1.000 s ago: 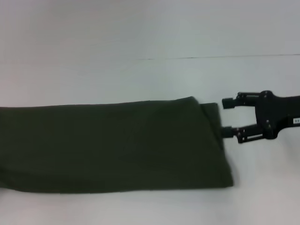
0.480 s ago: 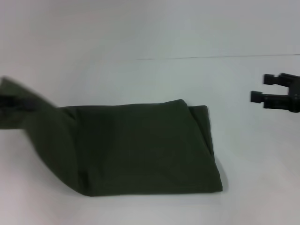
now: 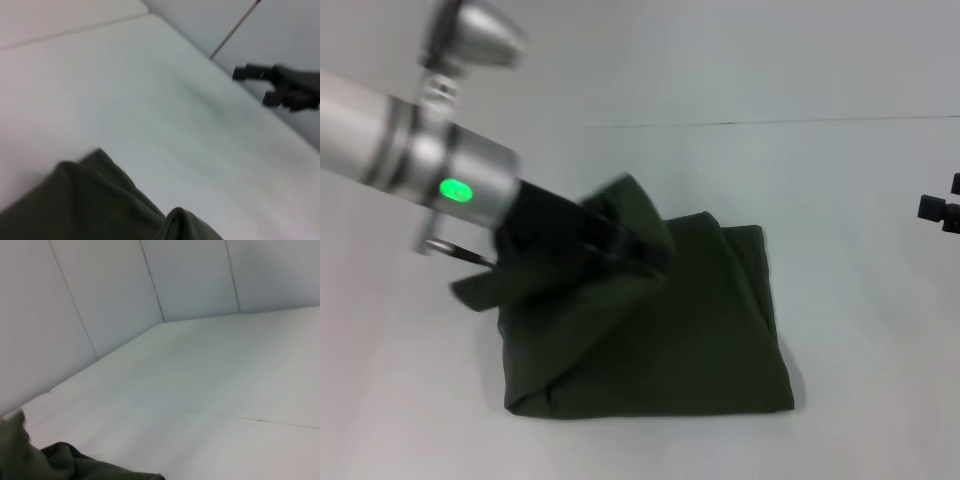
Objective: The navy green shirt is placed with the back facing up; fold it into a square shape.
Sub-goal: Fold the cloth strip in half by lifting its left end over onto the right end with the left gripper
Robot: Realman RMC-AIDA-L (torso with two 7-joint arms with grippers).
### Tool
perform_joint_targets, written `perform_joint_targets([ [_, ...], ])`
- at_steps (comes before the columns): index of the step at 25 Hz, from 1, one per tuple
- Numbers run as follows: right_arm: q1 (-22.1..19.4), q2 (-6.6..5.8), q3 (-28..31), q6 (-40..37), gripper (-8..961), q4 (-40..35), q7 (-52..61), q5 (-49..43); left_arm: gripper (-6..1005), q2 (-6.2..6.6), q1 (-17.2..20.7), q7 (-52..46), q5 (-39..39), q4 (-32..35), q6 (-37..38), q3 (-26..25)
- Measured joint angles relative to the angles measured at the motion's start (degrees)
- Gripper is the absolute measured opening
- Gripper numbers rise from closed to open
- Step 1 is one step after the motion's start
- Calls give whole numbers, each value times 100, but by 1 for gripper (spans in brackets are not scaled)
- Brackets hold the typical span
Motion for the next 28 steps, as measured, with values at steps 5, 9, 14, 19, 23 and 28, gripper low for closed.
perform_joint_targets([
  [5, -59, -21, 23, 37, 945, -5, 3, -1, 78, -436, -345, -189, 10, -525, -1040, 650],
  [9, -58, -45, 18, 96, 945, 0, 3, -19, 78, -647, -545, -223, 35, -870, -1563, 932],
  [14, -38, -96, -26, 108, 945, 16, 50, -27, 78, -709, -883, -495, 0, -1457, -1996, 1278],
  [19, -12, -125, -63, 133, 945, 2, 62, -35, 115, -702, -936, -899, -9, -1496, -2023, 1290],
  [23, 16, -150, -118, 136, 945, 28, 63, -36, 188, -689, -984, -1295, -10, -1399, -1914, 1295],
  [28, 34, -150, -137, 136, 944, 19, 58, -37, 459, -672, -1087, -1455, 17, -1259, -1443, 1302],
])
